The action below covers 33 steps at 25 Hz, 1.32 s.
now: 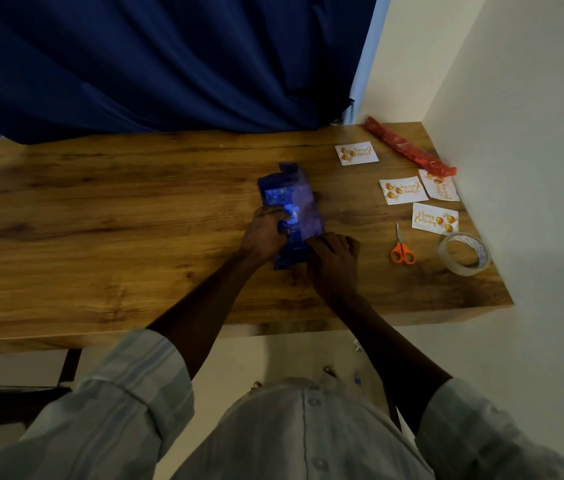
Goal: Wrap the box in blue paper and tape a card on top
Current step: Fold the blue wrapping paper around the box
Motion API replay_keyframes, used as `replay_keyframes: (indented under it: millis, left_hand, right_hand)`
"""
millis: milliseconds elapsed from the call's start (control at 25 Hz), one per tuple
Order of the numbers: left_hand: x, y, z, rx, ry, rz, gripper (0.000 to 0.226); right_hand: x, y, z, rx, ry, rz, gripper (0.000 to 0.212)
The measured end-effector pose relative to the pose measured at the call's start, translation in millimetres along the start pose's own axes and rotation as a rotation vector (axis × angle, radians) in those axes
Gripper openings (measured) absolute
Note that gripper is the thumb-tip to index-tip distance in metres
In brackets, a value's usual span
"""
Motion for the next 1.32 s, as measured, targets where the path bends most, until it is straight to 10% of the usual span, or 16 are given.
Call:
replay_keyframes:
  millis: [720,960,1320]
  left_hand:
    - [-2,-14,-3,-0.260,-0.303,-0.221,0.010]
    - [1,-8,-6,-0.357,-0.306,-0.224,0.015]
    - [0,-15,-8,-0.261,-0.276,-0.134,0.030]
  right_hand:
    - [12,8,11,-0.263,0.184,0.042,0.030]
    - [0,-6,27,-0.005,0.031,0.246,0.028]
    - [19,-35,62,0.057,0.394,0.149,0.043]
Point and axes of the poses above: each hand's wrist, its own z-axis towards the middle knuckle, its own x-axis out of the palm, y = z × x, the point moved 4 cm from there along z, towards the middle knuckle
